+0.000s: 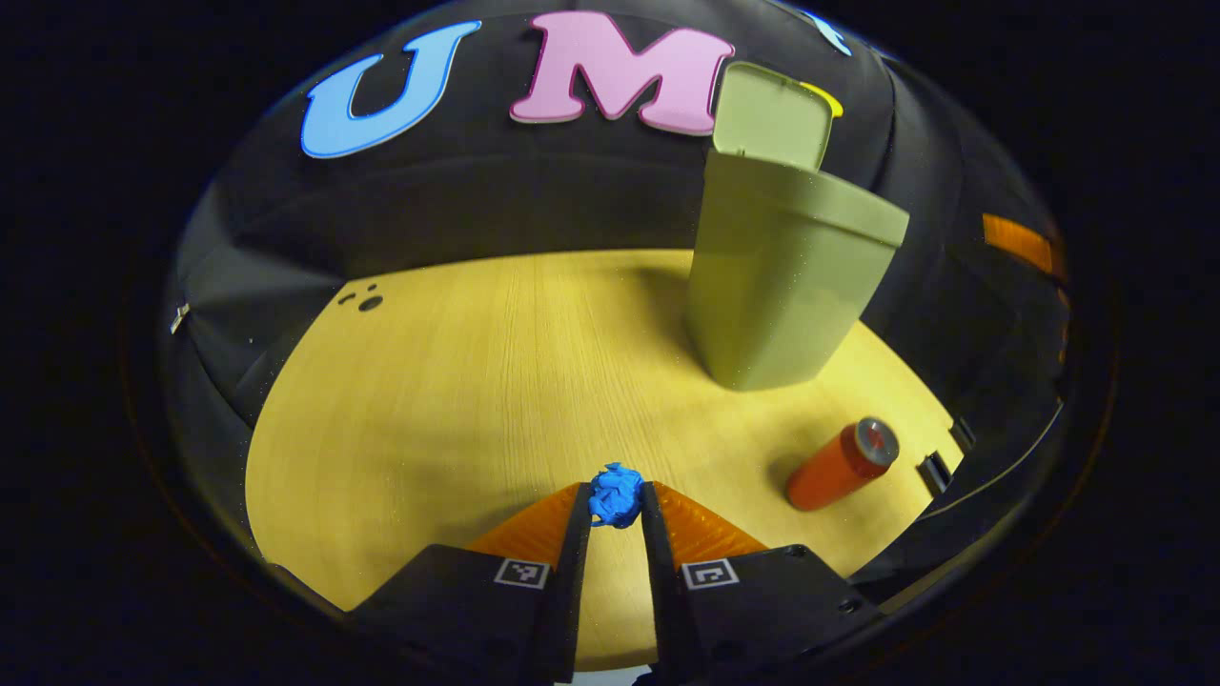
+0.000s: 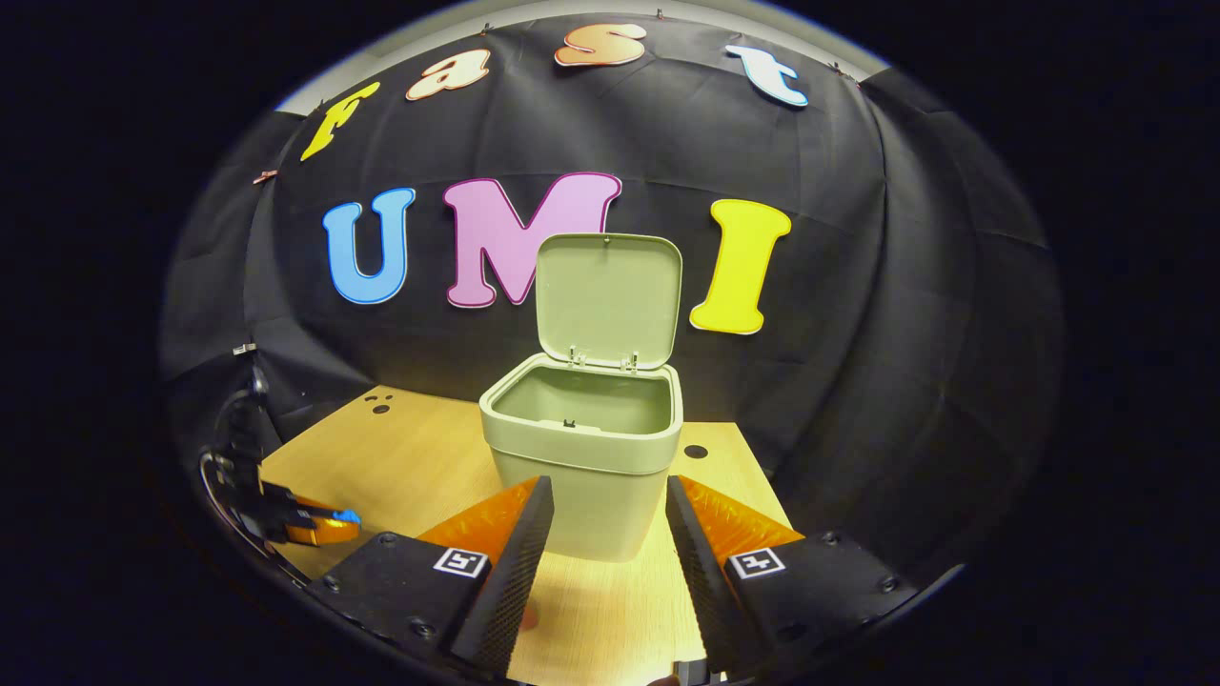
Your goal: Press the lid of the desktop garbage bin to open it, pick up the crumpled paper on the desktop and throw it into the bin, then pick up the pop can on the desktop and drop it into the bin, and finally close the garbage bin lid.
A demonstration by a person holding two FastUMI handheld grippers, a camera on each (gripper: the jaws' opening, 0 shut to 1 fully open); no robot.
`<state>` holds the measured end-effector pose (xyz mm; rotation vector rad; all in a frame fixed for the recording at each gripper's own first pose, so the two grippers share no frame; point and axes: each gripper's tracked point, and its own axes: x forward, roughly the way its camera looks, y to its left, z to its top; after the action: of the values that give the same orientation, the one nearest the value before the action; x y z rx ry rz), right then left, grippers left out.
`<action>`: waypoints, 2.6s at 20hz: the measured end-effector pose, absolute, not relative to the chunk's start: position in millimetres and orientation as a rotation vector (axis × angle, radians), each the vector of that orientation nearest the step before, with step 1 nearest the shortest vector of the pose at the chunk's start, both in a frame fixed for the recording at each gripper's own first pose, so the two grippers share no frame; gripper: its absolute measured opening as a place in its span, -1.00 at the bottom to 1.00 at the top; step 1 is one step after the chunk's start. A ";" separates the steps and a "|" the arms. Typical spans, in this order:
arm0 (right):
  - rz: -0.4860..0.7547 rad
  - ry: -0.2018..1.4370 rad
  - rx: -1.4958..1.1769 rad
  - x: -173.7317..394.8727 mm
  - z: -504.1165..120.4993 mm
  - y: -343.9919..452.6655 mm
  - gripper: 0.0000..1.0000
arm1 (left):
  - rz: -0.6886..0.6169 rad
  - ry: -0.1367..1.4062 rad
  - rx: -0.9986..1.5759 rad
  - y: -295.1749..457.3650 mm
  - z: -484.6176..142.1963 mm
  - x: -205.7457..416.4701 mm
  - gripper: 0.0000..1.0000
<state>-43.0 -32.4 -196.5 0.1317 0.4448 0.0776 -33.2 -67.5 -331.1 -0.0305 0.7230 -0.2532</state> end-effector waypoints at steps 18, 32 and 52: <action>0.056 0.467 0.133 -55.5 -210.5 -42.2 0.53 | -0.453 0.250 -0.095 -164.9 -116.1 107.5 -0.36; -0.081 0.488 0.146 -75.7 -216.7 -78.4 0.55 | -0.600 0.264 -0.033 -252.3 -135.7 157.3 -0.29; 0.003 0.515 0.185 -79.6 -226.4 -48.0 0.63 | -0.527 0.266 0.020 -217.5 -140.3 142.3 0.90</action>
<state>-79.6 -48.0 -226.4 0.1850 0.5151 0.0029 142.3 -217.5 -140.3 0.0198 0.2655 -0.5269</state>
